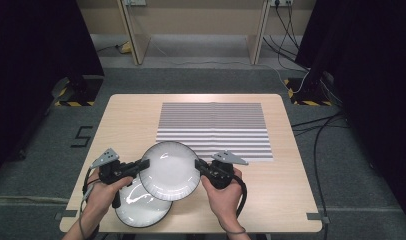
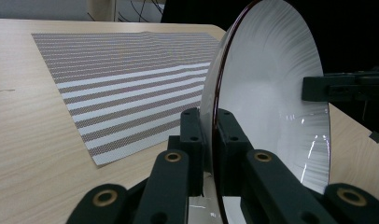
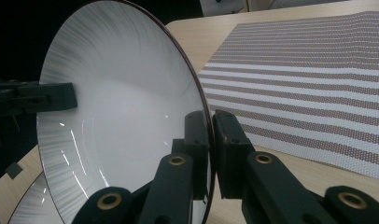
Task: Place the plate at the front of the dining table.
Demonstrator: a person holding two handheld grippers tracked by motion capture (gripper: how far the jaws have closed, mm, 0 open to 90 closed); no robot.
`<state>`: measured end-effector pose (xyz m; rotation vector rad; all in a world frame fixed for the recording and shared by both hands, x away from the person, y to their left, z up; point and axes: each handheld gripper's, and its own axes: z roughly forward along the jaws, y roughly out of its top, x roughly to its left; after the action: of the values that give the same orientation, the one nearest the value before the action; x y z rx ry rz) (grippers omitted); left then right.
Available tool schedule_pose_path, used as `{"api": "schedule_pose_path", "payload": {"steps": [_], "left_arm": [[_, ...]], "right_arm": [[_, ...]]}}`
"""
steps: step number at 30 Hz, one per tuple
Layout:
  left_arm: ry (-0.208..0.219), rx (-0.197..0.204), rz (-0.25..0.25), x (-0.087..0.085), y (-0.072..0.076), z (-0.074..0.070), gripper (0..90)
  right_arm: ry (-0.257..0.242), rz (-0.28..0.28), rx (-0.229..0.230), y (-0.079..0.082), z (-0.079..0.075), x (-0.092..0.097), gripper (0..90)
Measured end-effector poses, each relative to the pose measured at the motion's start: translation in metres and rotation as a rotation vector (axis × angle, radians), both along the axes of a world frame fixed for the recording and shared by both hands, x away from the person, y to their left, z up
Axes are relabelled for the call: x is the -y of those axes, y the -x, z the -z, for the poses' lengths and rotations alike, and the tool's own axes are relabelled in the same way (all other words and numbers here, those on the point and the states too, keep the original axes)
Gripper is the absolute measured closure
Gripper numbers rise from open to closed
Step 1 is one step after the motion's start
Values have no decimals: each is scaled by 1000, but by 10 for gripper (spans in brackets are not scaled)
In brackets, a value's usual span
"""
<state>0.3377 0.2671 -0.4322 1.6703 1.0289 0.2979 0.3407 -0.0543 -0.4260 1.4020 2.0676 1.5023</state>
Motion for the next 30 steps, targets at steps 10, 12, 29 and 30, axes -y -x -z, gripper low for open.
{"api": "schedule_pose_path", "payload": {"steps": [10, 12, 29, 30], "left_arm": [[3, 1, 6, 7, -4, -2, 830], [3, 3, 7, 8, -5, -3, 830], [-1, 5, 26, 20, -12, -6, 830], [-3, 6, 28, 21, -13, -6, 830]], "right_arm": [[8, 12, 9, -2, -3, 6, 846], [9, 15, 13, -2, -4, 8, 846], [20, 36, 28, -3, -8, 19, 844], [19, 36, 26, -3, -8, 19, 845]]}}
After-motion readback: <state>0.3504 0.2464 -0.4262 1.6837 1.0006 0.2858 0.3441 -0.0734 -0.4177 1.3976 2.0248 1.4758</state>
